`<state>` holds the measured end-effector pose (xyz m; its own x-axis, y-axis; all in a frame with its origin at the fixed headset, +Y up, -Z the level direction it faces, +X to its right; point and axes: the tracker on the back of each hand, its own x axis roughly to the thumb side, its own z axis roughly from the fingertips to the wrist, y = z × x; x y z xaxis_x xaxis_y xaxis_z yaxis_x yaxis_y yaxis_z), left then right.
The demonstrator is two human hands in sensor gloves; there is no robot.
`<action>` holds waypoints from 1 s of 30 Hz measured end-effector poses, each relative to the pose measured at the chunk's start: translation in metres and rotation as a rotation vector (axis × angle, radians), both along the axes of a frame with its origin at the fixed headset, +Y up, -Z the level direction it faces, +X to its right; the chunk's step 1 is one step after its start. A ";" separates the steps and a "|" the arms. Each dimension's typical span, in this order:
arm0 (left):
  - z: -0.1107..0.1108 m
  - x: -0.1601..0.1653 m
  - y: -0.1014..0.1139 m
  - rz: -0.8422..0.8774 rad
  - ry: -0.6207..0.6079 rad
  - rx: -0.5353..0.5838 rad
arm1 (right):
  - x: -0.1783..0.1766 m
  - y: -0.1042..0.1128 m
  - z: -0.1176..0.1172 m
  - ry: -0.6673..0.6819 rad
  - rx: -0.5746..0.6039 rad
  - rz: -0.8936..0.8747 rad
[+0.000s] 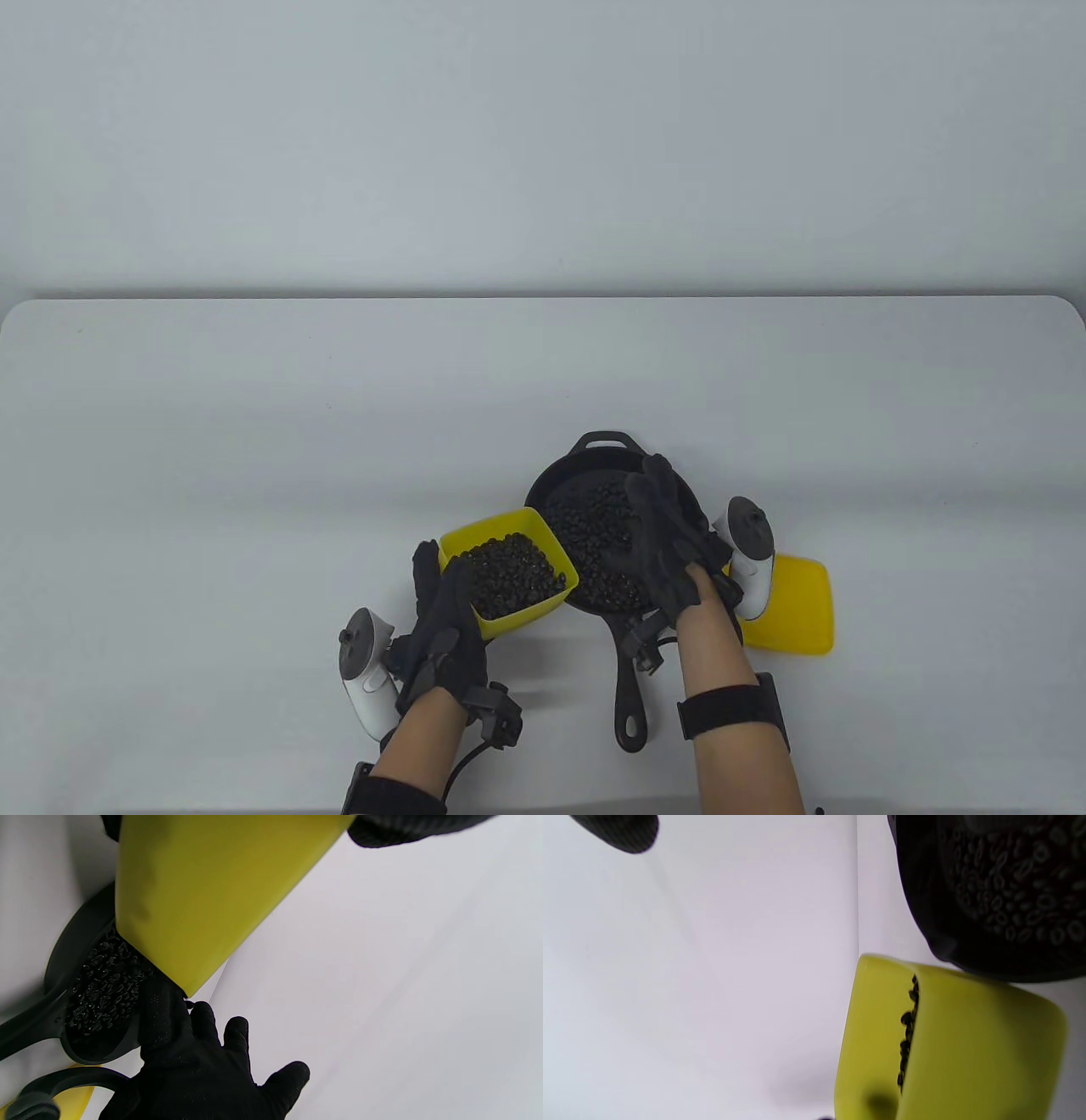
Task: Sprinkle coffee beans onto the frying pan
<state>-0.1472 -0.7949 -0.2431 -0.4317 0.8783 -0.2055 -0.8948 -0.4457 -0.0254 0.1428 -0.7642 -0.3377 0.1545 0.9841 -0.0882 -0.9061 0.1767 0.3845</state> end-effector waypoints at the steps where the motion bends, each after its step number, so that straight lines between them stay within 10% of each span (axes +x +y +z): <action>1: 0.000 0.000 0.000 0.002 0.002 -0.001 | 0.001 0.003 0.000 -0.011 0.006 0.034; 10: 0.000 0.002 0.001 0.009 -0.002 0.005 | 0.004 0.079 0.010 -0.012 0.284 0.415; 15: -0.001 0.000 0.002 0.000 0.010 0.009 | 0.003 0.161 0.046 -0.127 0.611 0.558; 22: -0.002 0.000 0.006 0.019 0.004 0.027 | 0.001 0.198 0.062 -0.035 1.046 1.147; 26: -0.003 -0.002 0.007 0.016 0.009 0.031 | 0.022 0.187 0.042 0.121 0.960 1.546; 30: -0.003 -0.003 0.006 0.019 0.021 0.018 | 0.059 0.137 0.015 0.367 0.522 1.791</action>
<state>-0.1498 -0.7891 -0.2461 -0.4528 0.8732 -0.1802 -0.8864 -0.4627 -0.0146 0.2018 -0.6275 -0.3223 -0.8888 -0.1202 0.4423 0.2600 -0.9269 0.2706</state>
